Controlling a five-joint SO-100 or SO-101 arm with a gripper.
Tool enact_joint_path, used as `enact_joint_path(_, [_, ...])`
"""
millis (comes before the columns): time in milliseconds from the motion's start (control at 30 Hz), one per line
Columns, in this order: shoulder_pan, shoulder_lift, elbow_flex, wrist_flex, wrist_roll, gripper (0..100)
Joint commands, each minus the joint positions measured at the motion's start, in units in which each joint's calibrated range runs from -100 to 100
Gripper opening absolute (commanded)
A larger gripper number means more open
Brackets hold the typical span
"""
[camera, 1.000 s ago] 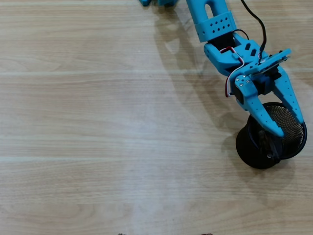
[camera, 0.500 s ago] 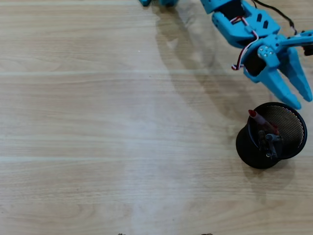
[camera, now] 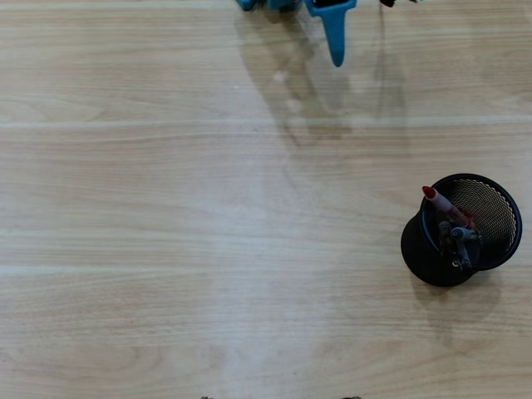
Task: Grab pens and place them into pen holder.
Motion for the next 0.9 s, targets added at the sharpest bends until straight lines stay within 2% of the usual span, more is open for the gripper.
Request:
enact_joint_path(0, [1.6, -24.0, 20.8, 2.0, 0.6, 12])
enact_joint_path(133, [2.7, -42.0, 32.8, 10.1, -0.5, 12])
enact_joint_path(267, [2.3, -38.6, 32.0, 10.5, -1.2, 9])
enact_joint_path(400, [3.1, -40.1, 32.4, 10.1, -0.9, 1])
enact_joint_path(867, [2.8, -41.5, 36.1, 8.8, -1.2, 2])
